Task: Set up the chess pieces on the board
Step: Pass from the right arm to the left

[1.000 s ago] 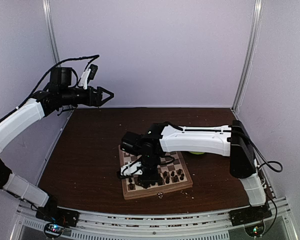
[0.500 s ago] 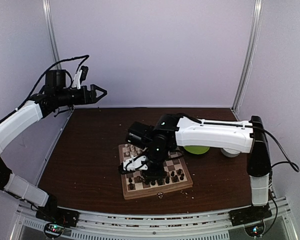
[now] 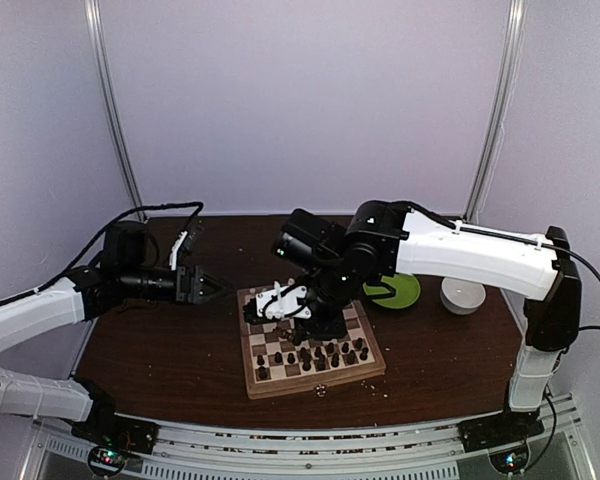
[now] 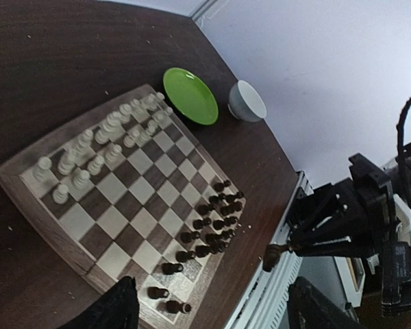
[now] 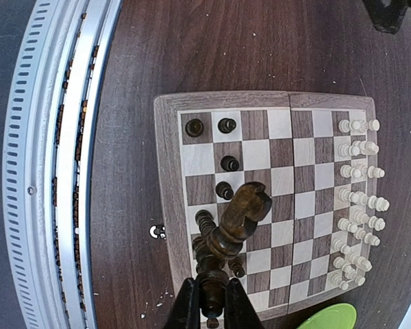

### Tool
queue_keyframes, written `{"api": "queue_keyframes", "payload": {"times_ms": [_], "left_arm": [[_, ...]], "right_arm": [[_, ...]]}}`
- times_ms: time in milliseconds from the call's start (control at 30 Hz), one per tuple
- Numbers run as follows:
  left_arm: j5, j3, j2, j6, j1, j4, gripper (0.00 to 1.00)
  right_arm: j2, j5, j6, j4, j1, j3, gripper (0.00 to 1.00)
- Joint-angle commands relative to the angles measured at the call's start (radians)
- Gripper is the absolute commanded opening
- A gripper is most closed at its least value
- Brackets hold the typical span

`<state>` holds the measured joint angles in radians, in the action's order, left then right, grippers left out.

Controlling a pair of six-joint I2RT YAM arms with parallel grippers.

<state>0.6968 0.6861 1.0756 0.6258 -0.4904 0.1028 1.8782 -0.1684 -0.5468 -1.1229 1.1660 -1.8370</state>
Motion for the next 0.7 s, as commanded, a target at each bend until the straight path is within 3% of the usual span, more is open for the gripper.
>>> {"api": "queue_keyframes", "payload": {"times_ms": [0,433,667], "left_arm": [[0.038,-0.055,-0.018,0.117,-0.072,-0.201,0.76],[0.076,-0.071,0.213,0.234,-0.237,-0.547,0.65],[0.111,-0.046,0.295,0.233,-0.275,-0.59,0.58]], "right_arm": [[-0.017,0.036,0.0,0.021,-0.006,0.005,0.09],[-0.017,0.038,0.015,0.016,-0.005,-0.018,0.09],[-0.022,0.045,0.018,0.02,-0.006,-0.009,0.09]]}}
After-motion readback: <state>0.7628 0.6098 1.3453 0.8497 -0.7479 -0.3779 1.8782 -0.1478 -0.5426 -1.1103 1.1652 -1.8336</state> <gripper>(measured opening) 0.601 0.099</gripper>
